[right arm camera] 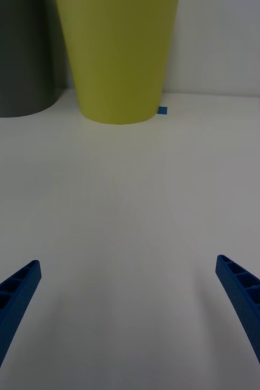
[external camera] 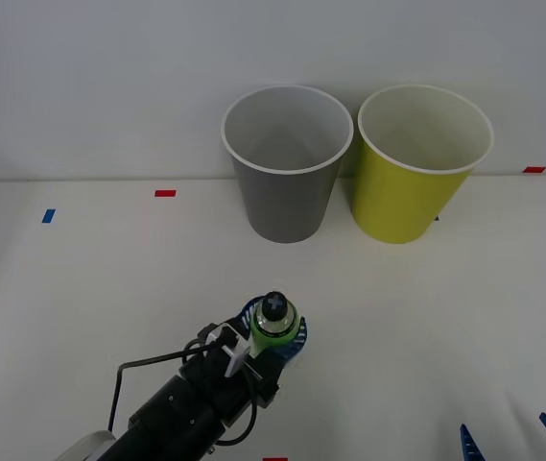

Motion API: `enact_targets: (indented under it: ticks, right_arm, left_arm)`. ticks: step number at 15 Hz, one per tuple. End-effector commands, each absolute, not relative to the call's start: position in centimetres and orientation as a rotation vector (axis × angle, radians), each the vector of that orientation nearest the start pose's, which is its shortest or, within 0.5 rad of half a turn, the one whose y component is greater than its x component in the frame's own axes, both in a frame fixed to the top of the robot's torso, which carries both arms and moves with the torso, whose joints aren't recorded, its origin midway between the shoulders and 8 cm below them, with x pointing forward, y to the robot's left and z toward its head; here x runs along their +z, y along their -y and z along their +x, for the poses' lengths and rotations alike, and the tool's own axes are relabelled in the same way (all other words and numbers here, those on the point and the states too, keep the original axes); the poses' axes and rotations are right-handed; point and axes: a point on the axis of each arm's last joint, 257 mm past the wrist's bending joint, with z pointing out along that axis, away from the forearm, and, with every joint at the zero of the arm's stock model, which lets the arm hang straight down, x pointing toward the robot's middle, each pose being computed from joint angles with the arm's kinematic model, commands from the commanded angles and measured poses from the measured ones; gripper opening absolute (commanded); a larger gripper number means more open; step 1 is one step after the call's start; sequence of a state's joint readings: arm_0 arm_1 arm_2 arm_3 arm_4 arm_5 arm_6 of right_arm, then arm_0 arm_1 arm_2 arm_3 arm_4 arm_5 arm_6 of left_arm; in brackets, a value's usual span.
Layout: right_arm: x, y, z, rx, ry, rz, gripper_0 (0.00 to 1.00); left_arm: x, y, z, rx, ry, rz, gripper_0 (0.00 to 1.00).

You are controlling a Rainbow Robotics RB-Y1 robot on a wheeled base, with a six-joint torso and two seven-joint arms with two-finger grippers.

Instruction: Put cans in the gray bin and PET bottles in the light green bin.

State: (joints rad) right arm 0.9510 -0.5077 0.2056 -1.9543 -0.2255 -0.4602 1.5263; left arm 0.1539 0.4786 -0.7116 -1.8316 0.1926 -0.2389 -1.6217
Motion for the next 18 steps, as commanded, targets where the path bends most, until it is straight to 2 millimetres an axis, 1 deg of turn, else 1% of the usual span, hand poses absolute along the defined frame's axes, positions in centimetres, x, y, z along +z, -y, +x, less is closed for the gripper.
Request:
enact_targets:
  ticks: [1,4,5,7,8,11,12,13,15,17,18]
  right_arm:
    - [-30.0,29.1,23.6,0.047,-1.743,-0.124,1.00]
    - [-30.0,29.1,23.6,0.047,-1.743,-0.124,1.00]
    - [-30.0,29.1,23.6,0.047,-1.743,-0.124,1.00]
    - [-30.0,29.1,23.6,0.047,-1.743,-0.124,1.00]
    - [-30.0,29.1,23.6,0.047,-1.743,-0.124,1.00]
    - [-30.0,29.1,23.6,0.047,-1.743,-0.124,1.00]
    - [-30.0,29.1,23.6,0.047,-1.743,-0.124,1.00]
    - [-30.0,29.1,23.6,0.047,-1.743,-0.124,1.00]
    - [-30.0,29.1,23.6,0.047,-1.743,-0.124,1.00]
    - [-30.0,29.1,23.6,0.047,-1.743,-0.124,1.00]
    - [-30.0,29.1,23.6,0.047,-1.743,-0.124,1.00]
  left_arm:
    - [-23.1,-0.3,36.7,-0.484,-1.395,0.621,0.03]
    - [-23.0,0.1,36.8,-0.488,-1.411,0.618,0.00]
    - [-22.7,0.5,37.0,-0.488,-1.431,0.622,0.00]
    - [-21.2,0.8,37.2,-0.476,-1.483,0.645,0.00]
    - [-20.4,0.8,37.4,-0.463,-1.504,0.656,0.00]
    - [-16.8,-0.2,37.9,-0.410,-1.596,0.677,0.00]
    - [-15.2,-0.5,37.7,-0.393,-1.628,0.688,0.00]
    - [-14.2,-0.6,37.4,-0.385,-1.655,0.697,0.00]
    - [-12.6,-0.9,37.2,-0.374,-1.683,0.698,0.00]
    - [-11.0,-1.5,37.8,-0.350,-1.710,0.700,0.00]
    - [-9.9,-2.0,38.3,-0.339,-1.737,0.704,0.00]
